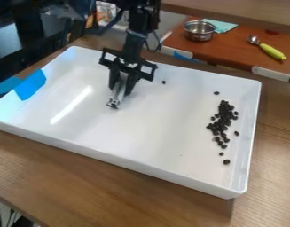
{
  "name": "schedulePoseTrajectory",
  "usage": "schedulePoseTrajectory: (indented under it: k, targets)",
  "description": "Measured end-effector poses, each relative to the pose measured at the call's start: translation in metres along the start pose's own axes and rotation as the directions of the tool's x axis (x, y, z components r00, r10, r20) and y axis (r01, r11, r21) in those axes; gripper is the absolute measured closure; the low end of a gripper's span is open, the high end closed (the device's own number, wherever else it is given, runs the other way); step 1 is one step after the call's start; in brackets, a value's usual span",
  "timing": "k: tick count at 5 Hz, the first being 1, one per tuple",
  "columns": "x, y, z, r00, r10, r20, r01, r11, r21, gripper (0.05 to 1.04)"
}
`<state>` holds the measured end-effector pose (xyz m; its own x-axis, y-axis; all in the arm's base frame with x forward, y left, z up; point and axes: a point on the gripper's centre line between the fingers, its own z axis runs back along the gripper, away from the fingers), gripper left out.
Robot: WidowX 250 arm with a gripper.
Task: Sweep into pile
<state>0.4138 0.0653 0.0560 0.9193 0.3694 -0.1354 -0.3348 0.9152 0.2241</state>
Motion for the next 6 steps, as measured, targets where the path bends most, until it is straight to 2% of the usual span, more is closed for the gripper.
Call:
schedulePoseTrajectory:
  k: [1, 3, 5, 6]
  targets:
    - [-0.011, -0.029, 0.005, 0.999, -0.031, -0.013, 0.031, 0.999, -0.023, 0.702]
    - [-0.035, -0.091, 0.015, 0.995, -0.104, -0.001, 0.104, 0.994, -0.044, 0.702]
    - [-0.055, -0.153, 0.027, 0.979, -0.197, 0.052, 0.2, 0.978, -0.056, 0.702]
    - [-0.062, -0.167, 0.028, 0.971, -0.23, 0.067, 0.234, 0.97, -0.058, 0.702]
